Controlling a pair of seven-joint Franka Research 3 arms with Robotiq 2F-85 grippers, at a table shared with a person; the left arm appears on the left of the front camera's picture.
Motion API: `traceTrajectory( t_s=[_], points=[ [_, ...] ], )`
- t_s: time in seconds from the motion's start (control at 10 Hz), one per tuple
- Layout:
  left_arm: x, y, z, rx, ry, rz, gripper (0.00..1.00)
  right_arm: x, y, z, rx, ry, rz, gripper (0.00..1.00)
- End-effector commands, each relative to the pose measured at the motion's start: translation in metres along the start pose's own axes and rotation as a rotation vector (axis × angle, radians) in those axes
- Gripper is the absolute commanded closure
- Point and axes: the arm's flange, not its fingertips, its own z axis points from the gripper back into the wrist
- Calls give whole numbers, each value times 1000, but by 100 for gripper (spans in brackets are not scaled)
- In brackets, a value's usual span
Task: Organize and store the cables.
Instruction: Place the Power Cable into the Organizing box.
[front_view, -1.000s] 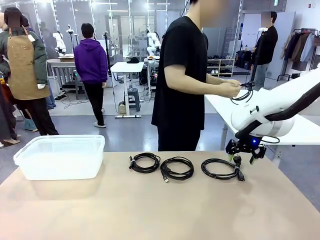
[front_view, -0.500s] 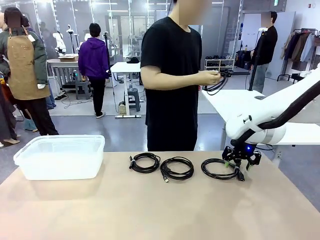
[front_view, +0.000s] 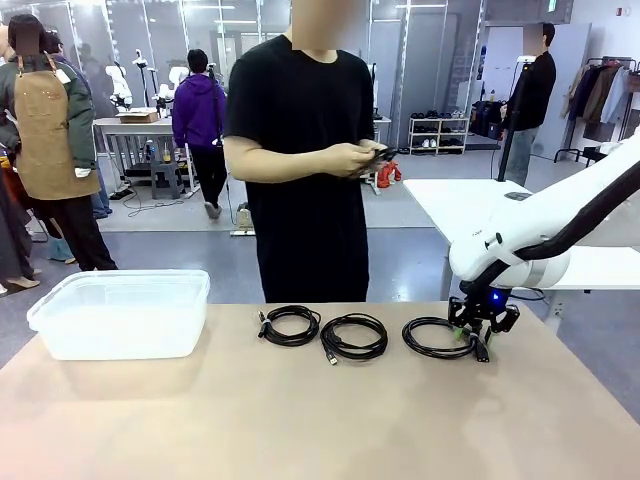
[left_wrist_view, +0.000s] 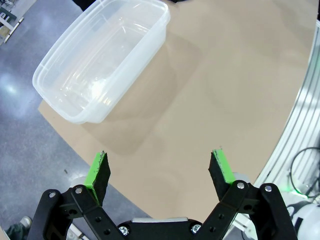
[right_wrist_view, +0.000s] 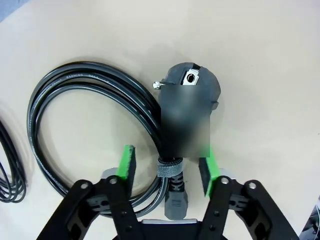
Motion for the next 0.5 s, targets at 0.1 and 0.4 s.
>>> traceTrajectory(
  t_s=[0.1, 0.4],
  points=[
    [0, 0, 0, -2, -2, -10, 0, 0, 13, 3, -39, 13, -40, 100],
    [0, 0, 0, -2, -2, -10, 0, 2, 13, 6, -35, 12, -50, 100]
  ],
)
